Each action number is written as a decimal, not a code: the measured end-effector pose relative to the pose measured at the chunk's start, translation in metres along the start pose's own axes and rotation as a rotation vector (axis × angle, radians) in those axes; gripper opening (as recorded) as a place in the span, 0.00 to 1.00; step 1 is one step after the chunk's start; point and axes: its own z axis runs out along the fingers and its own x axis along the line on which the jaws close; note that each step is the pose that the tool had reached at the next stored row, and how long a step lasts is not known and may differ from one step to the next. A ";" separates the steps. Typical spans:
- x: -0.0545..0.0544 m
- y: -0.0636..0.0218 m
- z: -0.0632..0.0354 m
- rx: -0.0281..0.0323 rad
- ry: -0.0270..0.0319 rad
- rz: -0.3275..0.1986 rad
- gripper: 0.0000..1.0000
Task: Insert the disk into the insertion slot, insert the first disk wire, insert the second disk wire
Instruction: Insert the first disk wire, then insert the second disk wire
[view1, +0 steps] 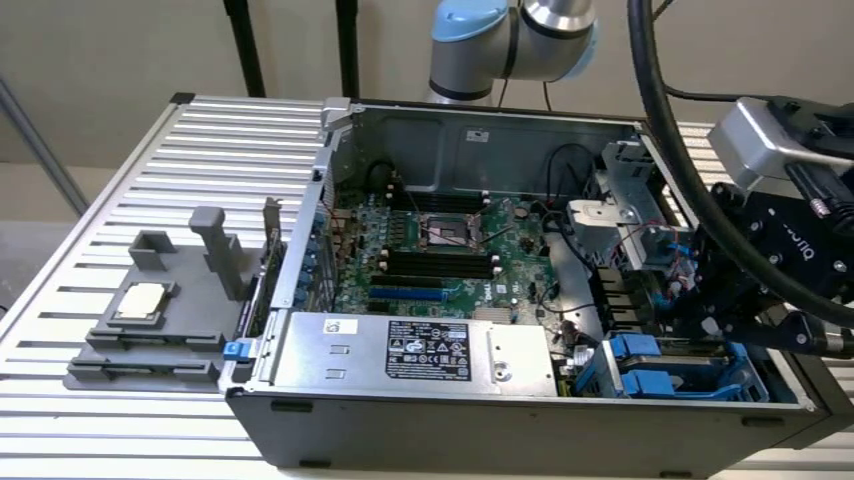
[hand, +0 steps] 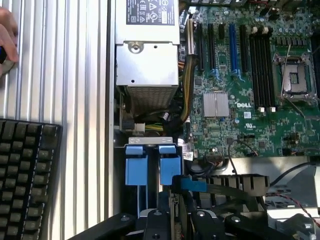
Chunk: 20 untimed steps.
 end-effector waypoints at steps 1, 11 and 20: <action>0.000 0.0028 -0.0032 0.0003 0.0000 0.000 0.24; 0.003 0.0215 -0.0122 0.0007 -0.0025 -0.001 0.24; 0.003 0.0224 -0.0120 0.0006 -0.0021 -0.001 0.24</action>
